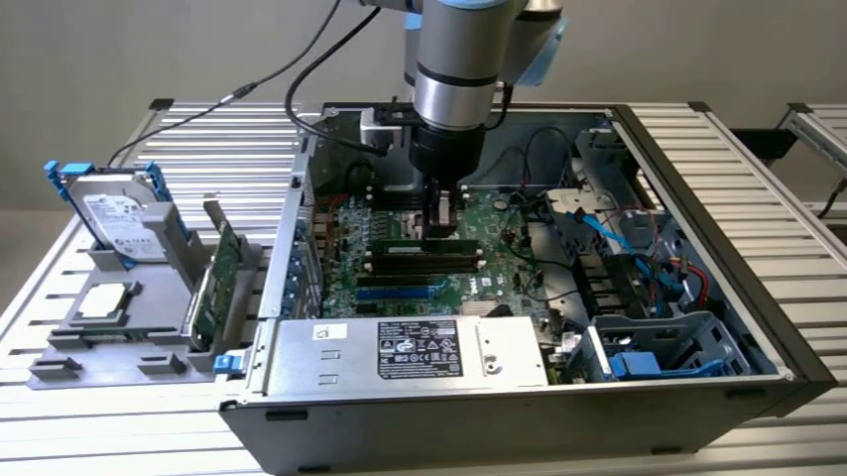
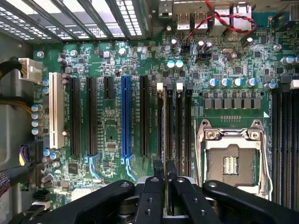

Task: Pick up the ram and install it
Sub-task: 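Insert the ram into the slot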

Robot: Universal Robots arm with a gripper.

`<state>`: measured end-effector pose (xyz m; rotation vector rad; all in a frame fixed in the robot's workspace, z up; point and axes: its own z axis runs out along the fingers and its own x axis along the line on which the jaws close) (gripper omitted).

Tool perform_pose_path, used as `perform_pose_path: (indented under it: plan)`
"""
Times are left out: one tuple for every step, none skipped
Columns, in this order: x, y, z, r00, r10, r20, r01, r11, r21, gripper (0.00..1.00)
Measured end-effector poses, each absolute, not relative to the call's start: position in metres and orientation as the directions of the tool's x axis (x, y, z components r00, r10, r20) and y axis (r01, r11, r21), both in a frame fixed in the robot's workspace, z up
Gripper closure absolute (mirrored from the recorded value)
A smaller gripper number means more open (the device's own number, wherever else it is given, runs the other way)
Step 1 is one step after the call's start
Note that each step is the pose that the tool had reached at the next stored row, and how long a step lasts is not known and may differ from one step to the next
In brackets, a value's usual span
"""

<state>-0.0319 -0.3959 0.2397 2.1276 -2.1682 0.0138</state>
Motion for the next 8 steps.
perform_pose_path:
  plan:
    - [-0.0313,-0.3957,0.2379,-0.015,-0.997,0.08,-0.998,0.02,0.066,0.87]
    - [-0.031,-0.3954,0.236,-0.014,-0.997,0.08,-0.998,0.019,0.066,0.87]
    - [-0.0311,-0.3954,0.235,-0.014,-0.997,0.08,-0.998,0.019,0.066,0.87]
    - [-0.0311,-0.3954,0.2348,-0.014,-0.997,0.08,-0.998,0.019,0.066,0.87]
    - [-0.0311,-0.3955,0.2345,-0.014,-0.997,0.08,-0.998,0.019,0.066,0.87]
    - [-0.031,-0.3954,0.2341,-0.014,-0.997,0.08,-0.998,0.019,0.066,0.87]
    - [-0.0311,-0.3954,0.2338,-0.014,-0.997,0.08,-0.998,0.019,0.066,0.87]
    - [-0.031,-0.3954,0.2334,-0.014,-0.997,0.08,-0.998,0.019,0.066,0.87]
